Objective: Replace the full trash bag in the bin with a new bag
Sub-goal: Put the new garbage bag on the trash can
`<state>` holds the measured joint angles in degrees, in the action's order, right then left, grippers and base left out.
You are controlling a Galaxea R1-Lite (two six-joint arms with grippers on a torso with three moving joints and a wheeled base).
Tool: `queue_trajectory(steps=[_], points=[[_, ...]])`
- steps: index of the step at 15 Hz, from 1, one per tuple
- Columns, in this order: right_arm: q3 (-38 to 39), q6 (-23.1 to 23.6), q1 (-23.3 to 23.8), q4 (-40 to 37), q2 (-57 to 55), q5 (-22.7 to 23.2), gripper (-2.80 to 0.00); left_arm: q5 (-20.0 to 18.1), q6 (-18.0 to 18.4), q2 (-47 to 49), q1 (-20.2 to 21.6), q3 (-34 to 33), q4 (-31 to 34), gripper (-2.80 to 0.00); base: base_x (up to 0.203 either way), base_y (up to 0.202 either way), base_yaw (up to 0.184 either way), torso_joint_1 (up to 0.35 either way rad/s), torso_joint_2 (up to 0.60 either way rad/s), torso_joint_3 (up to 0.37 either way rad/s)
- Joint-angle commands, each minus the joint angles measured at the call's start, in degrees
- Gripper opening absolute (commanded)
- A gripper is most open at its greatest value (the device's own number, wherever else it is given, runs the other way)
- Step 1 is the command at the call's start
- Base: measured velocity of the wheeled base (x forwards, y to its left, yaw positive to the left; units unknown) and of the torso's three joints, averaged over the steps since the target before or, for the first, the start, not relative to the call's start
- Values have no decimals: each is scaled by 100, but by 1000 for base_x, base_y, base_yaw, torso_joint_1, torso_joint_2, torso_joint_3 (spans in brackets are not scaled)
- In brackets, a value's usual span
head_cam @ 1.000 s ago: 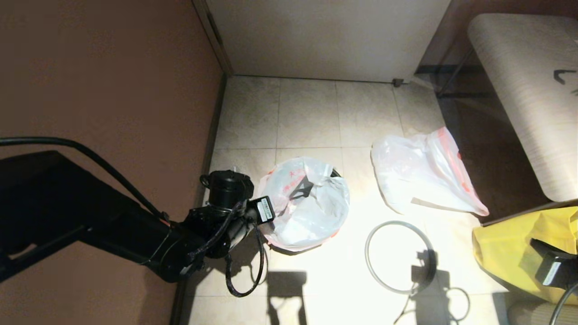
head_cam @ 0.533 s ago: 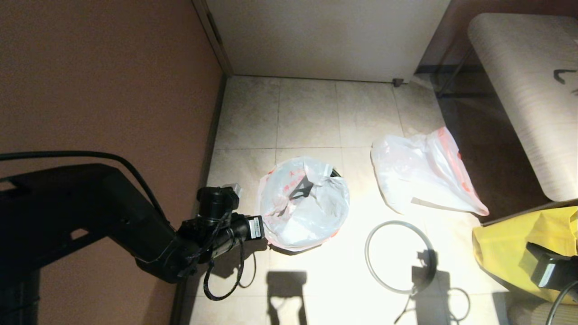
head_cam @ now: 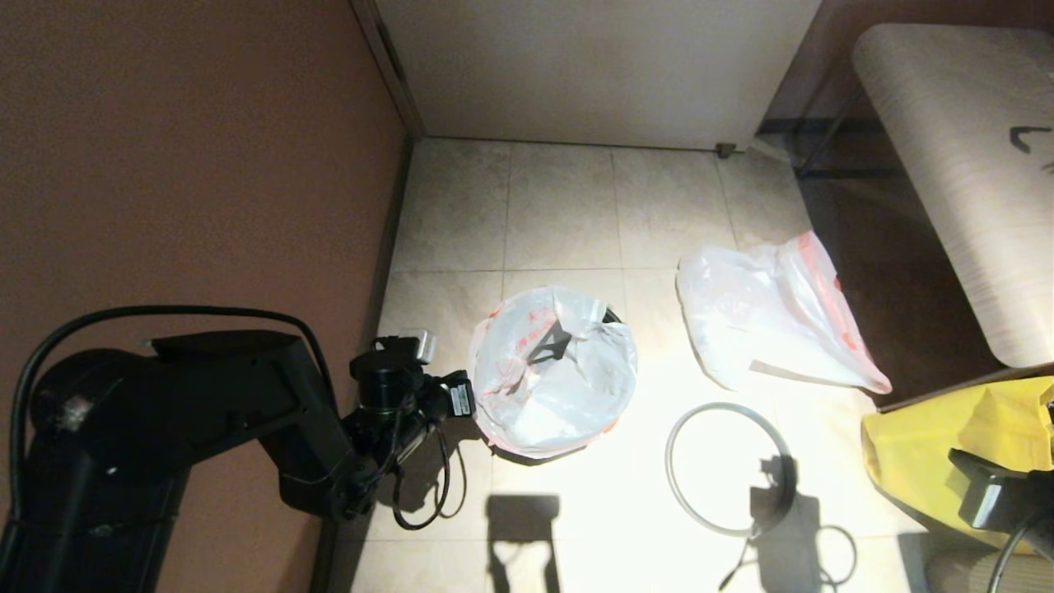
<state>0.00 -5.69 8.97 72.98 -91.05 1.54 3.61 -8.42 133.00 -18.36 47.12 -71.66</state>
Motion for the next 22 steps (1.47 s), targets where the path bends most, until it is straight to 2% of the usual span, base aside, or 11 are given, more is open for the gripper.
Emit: queue_trajectory(steps=[1,5,7,9,15,20,22], points=[[0,-2,8,58,-63,5,-280,25,-10,200,26,188,-43,-280,0,0,0,0,0,0],[0,-2,8,63,-66,13,-280,8,-76,86,-8,120,-66,-280,0,0,0,0,0,0],[0,-2,8,62,-105,13,-280,3,-333,-190,-10,-86,-76,-280,0,0,0,0,0,0],[0,-2,8,146,-159,13,-280,0,-414,-329,-10,-104,-74,-280,0,0,0,0,0,0],[0,-11,26,330,-282,22,-280,26,-406,200,-98,416,80,-280,0,0,0,0,0,0],[0,-11,26,366,-308,49,-280,51,-395,279,-106,667,248,-280,0,0,0,0,0,0],[0,-11,34,366,-308,49,-280,234,-405,304,-98,754,310,-280,0,0,0,0,0,0]])
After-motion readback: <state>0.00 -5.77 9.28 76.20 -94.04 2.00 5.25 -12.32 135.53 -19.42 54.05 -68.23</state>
